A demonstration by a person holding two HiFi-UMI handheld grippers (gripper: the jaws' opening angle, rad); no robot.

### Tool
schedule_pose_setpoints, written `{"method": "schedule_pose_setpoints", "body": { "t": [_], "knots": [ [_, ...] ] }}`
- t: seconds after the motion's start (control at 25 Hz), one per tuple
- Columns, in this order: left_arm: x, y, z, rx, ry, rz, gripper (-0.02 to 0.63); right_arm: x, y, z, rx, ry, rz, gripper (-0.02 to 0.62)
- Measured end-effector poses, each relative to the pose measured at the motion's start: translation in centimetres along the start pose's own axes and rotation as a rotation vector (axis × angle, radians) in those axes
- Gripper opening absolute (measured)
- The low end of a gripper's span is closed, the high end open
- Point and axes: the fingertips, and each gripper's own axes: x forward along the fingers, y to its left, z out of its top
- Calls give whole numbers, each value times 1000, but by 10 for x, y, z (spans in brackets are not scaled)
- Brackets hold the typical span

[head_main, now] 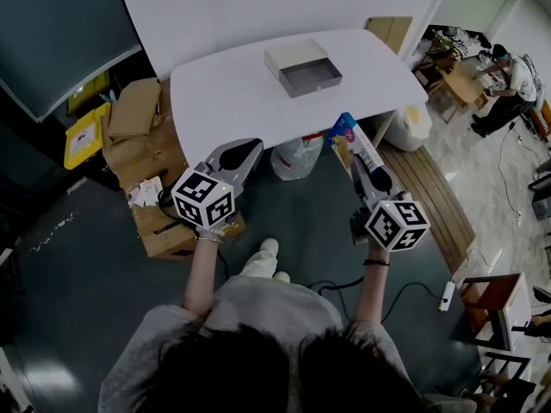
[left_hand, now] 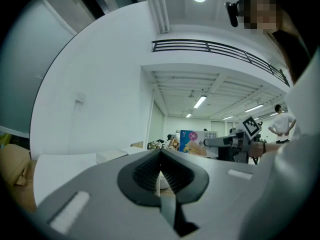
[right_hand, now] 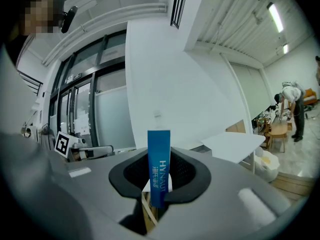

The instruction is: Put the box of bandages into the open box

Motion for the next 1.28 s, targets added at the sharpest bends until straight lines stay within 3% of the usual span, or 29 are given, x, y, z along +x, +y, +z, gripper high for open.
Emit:
{"method": "schedule_pose_setpoints", "body": {
  "t": [0.6, 1.28],
  "knots": [
    [89, 67, -1, -20, 1, -41, -5, 85, -53, 5, 27, 5, -32, 86],
    [168, 104, -12, -39, 32, -120, -5, 145, -92, 10, 16, 27, -64, 86]
  ]
}}
